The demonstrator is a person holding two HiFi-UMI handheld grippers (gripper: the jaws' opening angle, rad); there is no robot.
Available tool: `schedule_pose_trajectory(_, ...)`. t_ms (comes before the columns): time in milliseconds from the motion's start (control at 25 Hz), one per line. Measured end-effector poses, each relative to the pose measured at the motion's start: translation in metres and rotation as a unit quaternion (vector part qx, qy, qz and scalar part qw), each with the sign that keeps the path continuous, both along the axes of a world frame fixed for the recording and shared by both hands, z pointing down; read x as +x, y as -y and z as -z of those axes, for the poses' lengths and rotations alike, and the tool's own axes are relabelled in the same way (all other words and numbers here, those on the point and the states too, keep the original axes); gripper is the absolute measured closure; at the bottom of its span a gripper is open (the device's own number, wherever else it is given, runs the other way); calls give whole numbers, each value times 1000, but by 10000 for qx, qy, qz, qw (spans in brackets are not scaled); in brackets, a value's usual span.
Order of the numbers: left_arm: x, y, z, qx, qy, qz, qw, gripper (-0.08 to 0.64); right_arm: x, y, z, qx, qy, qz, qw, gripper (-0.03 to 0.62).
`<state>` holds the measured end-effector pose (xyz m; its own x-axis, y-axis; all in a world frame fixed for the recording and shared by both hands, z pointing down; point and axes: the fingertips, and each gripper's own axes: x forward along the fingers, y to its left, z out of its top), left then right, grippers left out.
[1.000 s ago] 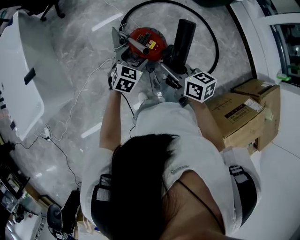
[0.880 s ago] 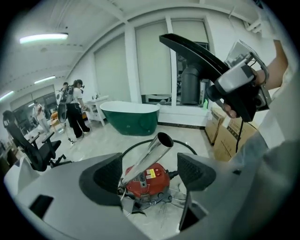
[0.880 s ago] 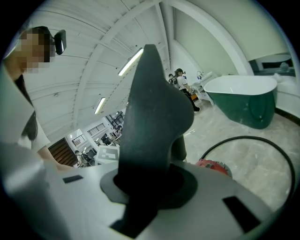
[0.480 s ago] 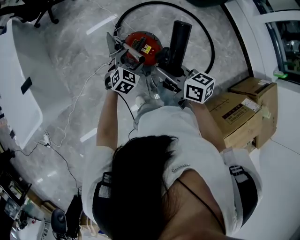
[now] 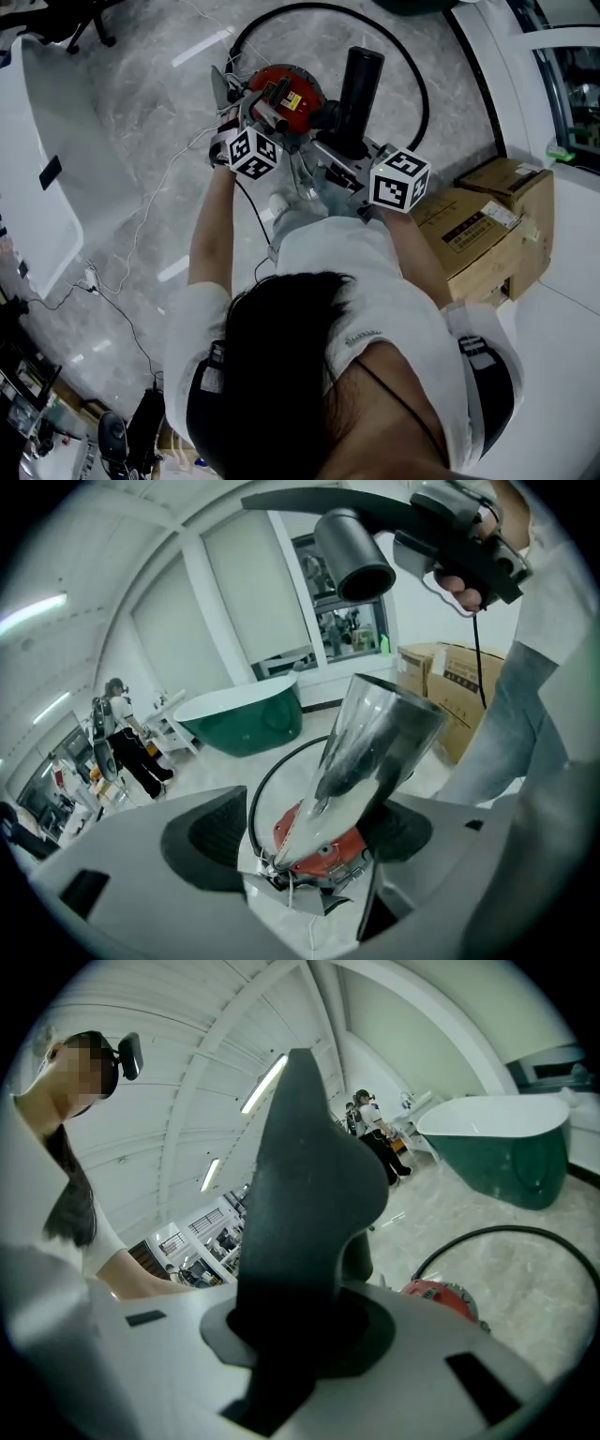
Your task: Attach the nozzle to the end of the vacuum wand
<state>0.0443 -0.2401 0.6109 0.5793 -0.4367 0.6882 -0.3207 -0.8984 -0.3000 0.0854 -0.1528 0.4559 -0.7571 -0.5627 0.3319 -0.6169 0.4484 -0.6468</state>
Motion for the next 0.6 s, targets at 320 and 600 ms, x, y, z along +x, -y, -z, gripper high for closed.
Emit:
schedule_pose_trajectory(320,6,3,-12,7,233,-374,9990,213,5,3,-4,-42,52,-44,10000,503)
schedule_pose_trajectory(600,19,-3,-14,162,507,-736,9959,288,3,4,-3,-122,368,-7,9992,503)
